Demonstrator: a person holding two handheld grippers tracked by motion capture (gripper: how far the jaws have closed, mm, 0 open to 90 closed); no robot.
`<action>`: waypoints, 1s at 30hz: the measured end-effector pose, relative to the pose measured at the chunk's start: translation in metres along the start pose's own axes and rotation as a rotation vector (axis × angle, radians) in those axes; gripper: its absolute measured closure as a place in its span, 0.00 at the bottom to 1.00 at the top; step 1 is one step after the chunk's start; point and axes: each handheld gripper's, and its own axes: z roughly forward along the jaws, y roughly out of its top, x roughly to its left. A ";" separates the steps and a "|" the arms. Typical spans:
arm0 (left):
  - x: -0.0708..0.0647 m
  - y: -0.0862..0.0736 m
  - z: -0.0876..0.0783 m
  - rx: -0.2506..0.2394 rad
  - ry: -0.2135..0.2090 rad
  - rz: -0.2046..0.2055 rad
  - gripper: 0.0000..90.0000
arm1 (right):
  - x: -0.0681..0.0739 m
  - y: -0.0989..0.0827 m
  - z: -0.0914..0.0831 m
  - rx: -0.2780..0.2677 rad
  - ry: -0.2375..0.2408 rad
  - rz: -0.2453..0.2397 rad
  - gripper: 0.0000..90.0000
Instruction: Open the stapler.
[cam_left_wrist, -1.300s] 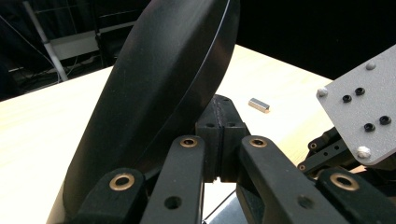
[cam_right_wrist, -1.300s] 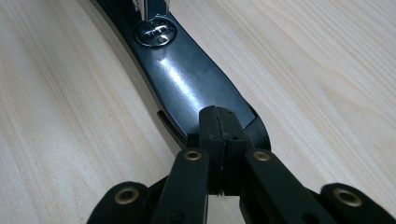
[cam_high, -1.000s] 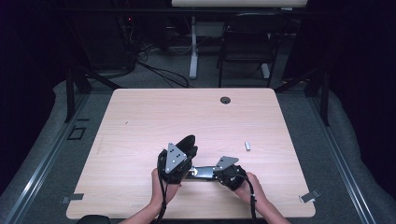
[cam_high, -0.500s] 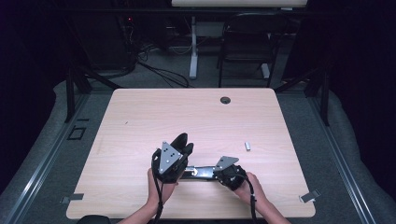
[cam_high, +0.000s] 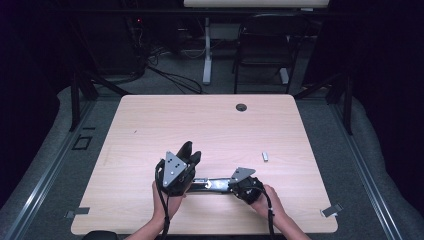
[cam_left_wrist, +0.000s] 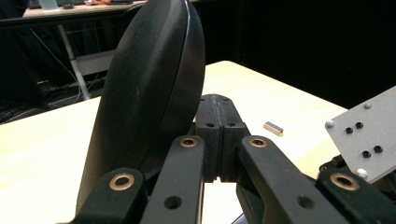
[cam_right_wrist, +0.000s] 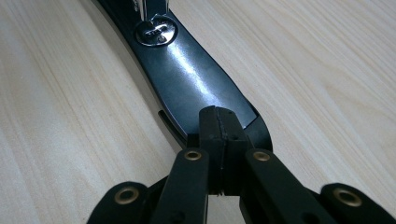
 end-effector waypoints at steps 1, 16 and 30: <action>0.001 0.000 -0.001 0.002 0.002 0.001 1.00 | 0.000 0.000 0.000 0.001 0.000 0.000 1.00; 0.012 0.002 -0.012 -0.018 0.040 -0.026 1.00 | 0.000 0.000 0.000 -0.003 -0.003 -0.003 1.00; 0.027 0.004 -0.022 -0.050 0.092 -0.041 1.00 | 0.000 -0.001 0.001 -0.016 0.001 0.017 1.00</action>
